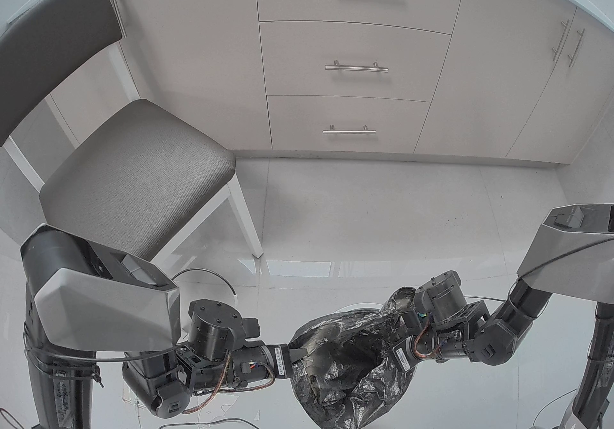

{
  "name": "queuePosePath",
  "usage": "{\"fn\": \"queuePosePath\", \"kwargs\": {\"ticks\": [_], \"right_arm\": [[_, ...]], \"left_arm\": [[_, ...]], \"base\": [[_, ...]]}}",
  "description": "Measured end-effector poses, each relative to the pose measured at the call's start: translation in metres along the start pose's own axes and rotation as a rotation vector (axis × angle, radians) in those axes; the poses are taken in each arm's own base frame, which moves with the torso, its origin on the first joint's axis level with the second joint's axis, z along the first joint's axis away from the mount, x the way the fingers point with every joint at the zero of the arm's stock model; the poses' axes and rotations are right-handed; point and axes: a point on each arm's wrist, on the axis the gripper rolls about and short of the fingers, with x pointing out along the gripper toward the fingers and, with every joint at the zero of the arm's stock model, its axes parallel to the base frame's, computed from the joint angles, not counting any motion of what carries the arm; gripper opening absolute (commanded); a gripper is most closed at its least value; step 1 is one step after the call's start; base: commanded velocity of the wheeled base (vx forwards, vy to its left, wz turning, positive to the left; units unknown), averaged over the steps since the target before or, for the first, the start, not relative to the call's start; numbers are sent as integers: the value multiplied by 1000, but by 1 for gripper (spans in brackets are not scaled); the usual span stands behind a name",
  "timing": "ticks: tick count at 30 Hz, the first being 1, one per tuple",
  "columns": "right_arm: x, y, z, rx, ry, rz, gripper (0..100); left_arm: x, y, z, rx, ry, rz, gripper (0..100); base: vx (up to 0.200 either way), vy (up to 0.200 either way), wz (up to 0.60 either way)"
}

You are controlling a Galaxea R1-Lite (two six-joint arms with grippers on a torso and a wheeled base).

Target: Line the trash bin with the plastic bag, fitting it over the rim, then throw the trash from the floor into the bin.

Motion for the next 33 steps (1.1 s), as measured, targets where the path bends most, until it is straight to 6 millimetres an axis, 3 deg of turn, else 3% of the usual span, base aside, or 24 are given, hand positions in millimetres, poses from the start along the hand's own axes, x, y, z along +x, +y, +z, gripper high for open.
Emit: {"fn": "queuePosePath", "kwargs": {"ticks": [6, 23, 33], "right_arm": [[7, -13, -4, -24, 18, -32, 0], [15, -12, -22, -91, 74, -5, 0], [26, -22, -35, -118, 129, -22, 0]], "left_arm": [[6, 4, 0, 38, -21, 37, 0], [12, 6, -17, 138, -12, 125, 0], [17, 7, -23, 153, -5, 144, 0]], "base": [[0, 0, 0], [0, 0, 0], [0, 0, 0]]}}
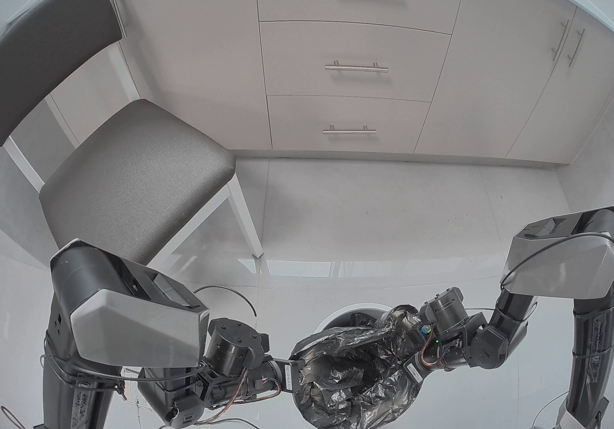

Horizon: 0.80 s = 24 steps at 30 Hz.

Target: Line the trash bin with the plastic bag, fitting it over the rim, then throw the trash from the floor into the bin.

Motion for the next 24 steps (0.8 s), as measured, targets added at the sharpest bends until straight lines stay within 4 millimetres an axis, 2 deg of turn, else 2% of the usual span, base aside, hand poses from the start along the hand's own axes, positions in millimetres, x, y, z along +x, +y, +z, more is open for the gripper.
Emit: {"fn": "queuePosePath", "kwargs": {"ticks": [8, 24], "right_arm": [[6, -10, 3, 18, -52, -32, 0], [10, -16, -3, -39, -5, -138, 0]], "left_arm": [[3, 1, 1, 0, -18, 26, 0], [7, 2, -1, 16, -27, 46, 0]], "base": [[0, 0, 0], [0, 0, 0]]}}
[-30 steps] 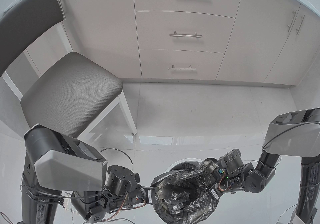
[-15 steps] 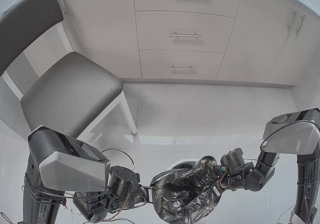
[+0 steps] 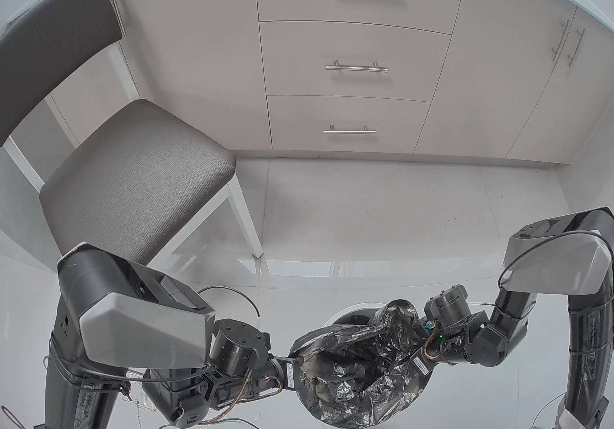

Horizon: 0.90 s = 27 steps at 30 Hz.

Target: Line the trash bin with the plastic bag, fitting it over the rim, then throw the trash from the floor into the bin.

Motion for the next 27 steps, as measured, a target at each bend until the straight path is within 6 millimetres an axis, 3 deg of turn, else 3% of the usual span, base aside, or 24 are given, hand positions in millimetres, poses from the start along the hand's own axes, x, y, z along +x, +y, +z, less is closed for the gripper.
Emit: {"fn": "queuePosePath", "kwargs": {"ticks": [16, 27], "right_arm": [[-23, -3, -5, -89, -8, -4, 0], [-20, -5, -6, -86, -2, -7, 0]], "left_arm": [[-2, -5, -3, 12, 7, -5, 0], [0, -9, -6, 43, -11, 25, 0]], "base": [[0, 0, 0], [0, 0, 0]]}}
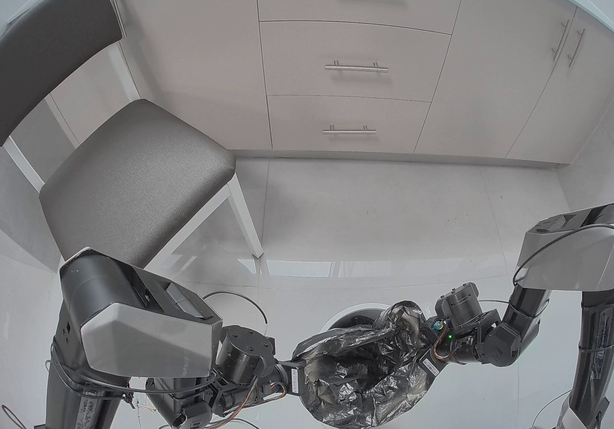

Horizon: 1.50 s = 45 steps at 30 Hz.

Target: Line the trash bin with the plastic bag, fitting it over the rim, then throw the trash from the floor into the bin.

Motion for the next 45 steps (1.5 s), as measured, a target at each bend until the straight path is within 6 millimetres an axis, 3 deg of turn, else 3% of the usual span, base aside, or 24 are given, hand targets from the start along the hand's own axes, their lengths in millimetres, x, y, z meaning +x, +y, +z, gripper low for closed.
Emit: {"fn": "queuePosePath", "kwargs": {"ticks": [14, 15, 30, 45], "right_arm": [[0, -6, -2, 9, 6, -14, 0], [0, -7, -2, 8, 5, -16, 100], [-2, -6, -1, 5, -19, -20, 100], [-31, 8, -14, -106, 4, -13, 100]], "left_arm": [[0, 0, -1, 3, 2, 0, 0], [0, 0, -1, 3, 2, 0, 0], [1, 0, 0, 3, 1, 1, 0], [2, 2, 0, 0, -6, 18, 0]], "base": [[0, 0, 0], [0, 0, 0], [0, 0, 0], [0, 0, 0]]}}
